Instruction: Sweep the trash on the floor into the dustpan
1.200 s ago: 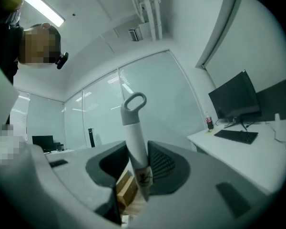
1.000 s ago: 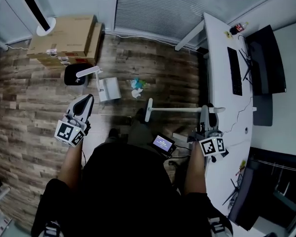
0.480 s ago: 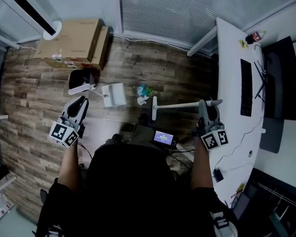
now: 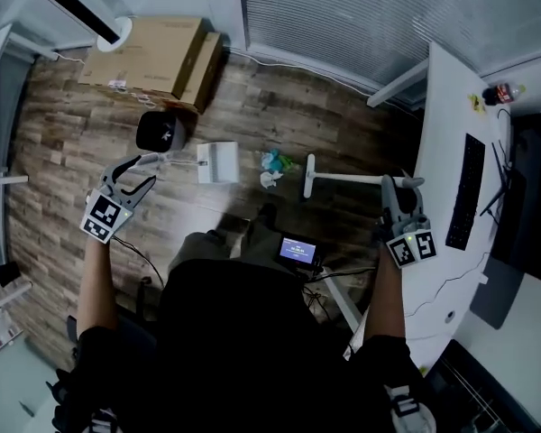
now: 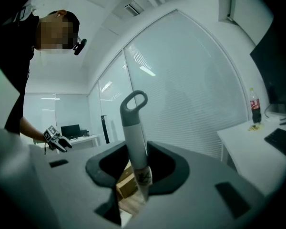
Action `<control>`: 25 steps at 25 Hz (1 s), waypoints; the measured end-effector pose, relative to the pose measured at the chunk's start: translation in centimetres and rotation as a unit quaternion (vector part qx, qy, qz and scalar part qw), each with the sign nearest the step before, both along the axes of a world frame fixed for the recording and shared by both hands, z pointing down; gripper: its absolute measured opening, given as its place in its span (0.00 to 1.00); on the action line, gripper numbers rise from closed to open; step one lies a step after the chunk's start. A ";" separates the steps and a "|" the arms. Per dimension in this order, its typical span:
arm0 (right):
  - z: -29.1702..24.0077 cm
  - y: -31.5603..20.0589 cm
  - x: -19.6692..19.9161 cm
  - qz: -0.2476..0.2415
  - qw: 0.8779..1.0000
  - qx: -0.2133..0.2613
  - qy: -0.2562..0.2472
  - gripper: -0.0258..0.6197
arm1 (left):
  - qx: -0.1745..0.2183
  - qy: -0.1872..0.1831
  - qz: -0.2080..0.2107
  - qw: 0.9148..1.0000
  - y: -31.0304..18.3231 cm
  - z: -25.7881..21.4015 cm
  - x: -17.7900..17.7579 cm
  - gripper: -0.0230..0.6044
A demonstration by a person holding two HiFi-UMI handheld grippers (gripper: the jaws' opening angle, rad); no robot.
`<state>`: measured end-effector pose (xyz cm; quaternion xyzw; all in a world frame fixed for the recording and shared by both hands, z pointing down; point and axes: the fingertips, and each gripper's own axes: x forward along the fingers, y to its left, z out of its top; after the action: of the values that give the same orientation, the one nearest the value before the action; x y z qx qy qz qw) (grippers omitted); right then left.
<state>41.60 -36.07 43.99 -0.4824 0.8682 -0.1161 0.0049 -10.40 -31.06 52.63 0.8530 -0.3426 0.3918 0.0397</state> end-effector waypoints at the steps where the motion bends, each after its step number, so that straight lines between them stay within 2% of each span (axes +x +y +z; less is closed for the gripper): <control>1: 0.5 -0.6 0.4 -0.007 1.000 -0.001 0.010 0.22 | -0.018 -0.036 0.017 0.999 -0.1 1.2 -0.7 0.38; 3: 1.4 -1.6 1.1 -0.020 0.999 -0.002 0.029 0.22 | -0.056 -0.103 0.049 0.992 0.0 4.1 -2.5 0.40; 5: 2.4 -2.5 1.7 -0.027 0.998 -0.002 0.050 0.22 | -0.090 -0.150 0.081 0.981 0.0 6.6 -4.2 0.41; 11: 6.0 -4.9 2.9 -0.026 0.990 -0.012 0.137 0.20 | -0.167 -0.205 0.169 0.950 -0.6 12.4 -7.0 0.41; 14: 8.4 -6.0 1.8 -0.038 0.985 -0.025 0.166 0.20 | -0.185 -0.205 0.191 0.942 -0.8 13.8 -8.0 0.38; 17: 11.5 -6.2 -1.0 -0.074 0.976 -0.041 0.203 0.20 | -0.187 -0.193 0.206 0.941 -1.2 14.0 -8.0 0.27; 19: 13.7 -6.0 -3.9 -0.110 0.968 -0.048 0.221 0.20 | -0.186 -0.182 0.215 0.941 -1.2 13.9 -7.9 0.26; 25: 15.5 -5.8 -12.1 -0.127 0.978 -0.038 0.159 0.21 | -0.189 -0.141 0.229 0.945 -1.5 13.8 -7.3 0.25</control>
<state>29.48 -41.88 59.53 -0.3800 0.9072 -0.0706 -0.1664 -17.74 -32.54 66.39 0.8212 -0.0603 0.5643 0.0603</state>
